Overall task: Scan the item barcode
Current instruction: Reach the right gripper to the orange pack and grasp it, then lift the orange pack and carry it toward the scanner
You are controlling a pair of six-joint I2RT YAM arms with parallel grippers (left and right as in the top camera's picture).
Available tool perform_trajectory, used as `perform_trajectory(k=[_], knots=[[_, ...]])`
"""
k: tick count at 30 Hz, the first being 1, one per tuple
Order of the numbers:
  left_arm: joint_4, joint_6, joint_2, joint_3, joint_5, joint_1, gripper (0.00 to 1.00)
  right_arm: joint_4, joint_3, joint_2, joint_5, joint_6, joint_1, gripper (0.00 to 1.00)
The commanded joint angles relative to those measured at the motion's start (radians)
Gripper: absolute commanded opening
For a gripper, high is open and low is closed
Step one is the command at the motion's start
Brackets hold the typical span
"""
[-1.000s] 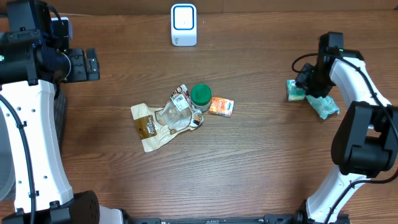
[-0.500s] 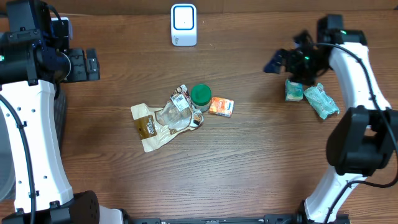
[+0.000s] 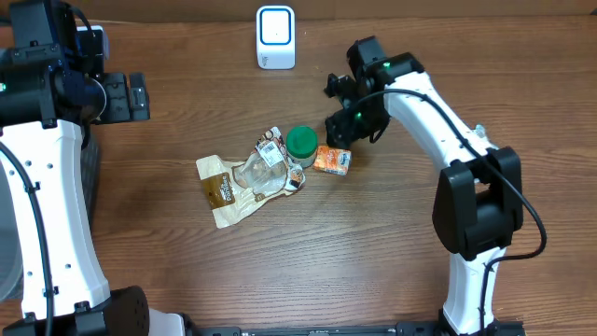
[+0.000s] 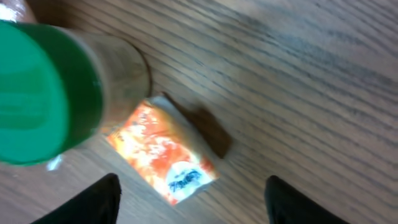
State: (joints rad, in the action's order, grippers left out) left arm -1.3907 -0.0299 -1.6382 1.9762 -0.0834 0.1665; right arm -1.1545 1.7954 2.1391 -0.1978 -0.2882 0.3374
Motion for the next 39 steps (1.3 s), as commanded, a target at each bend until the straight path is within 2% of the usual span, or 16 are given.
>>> perform_trajectory(k=[1, 7, 18, 19, 21, 25, 27, 34, 39], knots=[[0.003, -0.016, 0.007, 0.007, -0.002, 0.009, 0.99, 0.000, -0.002, 0.025, 0.000, -0.084, -0.016, 0.66], [0.003, -0.016, 0.007, 0.007, -0.002, 0.009, 1.00, -0.006, -0.003, 0.060, -0.032, -0.113, -0.016, 0.64], [0.003, -0.016, 0.007, 0.007, -0.002, 0.009, 1.00, -0.019, -0.003, 0.148, -0.039, -0.114, -0.017, 0.52], [0.003, -0.016, 0.007, 0.007, -0.002, 0.009, 1.00, -0.022, -0.003, 0.153, -0.039, -0.114, -0.017, 0.49], [0.003, -0.016, 0.007, 0.007, -0.002, 0.009, 0.99, -0.026, -0.003, 0.156, -0.039, -0.114, -0.017, 0.36], [0.003, -0.016, 0.007, 0.007, -0.002, 0.010, 1.00, -0.026, -0.003, 0.156, -0.039, -0.113, -0.017, 0.18], [0.003, -0.016, 0.007, 0.007, -0.002, 0.010, 0.99, -0.027, -0.003, 0.156, -0.040, -0.108, -0.017, 0.04], [0.003, -0.016, 0.007, 0.007, -0.002, 0.010, 0.99, -0.089, 0.009, 0.156, -0.151, -0.094, -0.027, 0.04], [0.003, -0.016, 0.007, 0.007, -0.002, 0.010, 0.99, -0.135, 0.042, 0.142, -0.250, 0.025, -0.081, 0.04]])
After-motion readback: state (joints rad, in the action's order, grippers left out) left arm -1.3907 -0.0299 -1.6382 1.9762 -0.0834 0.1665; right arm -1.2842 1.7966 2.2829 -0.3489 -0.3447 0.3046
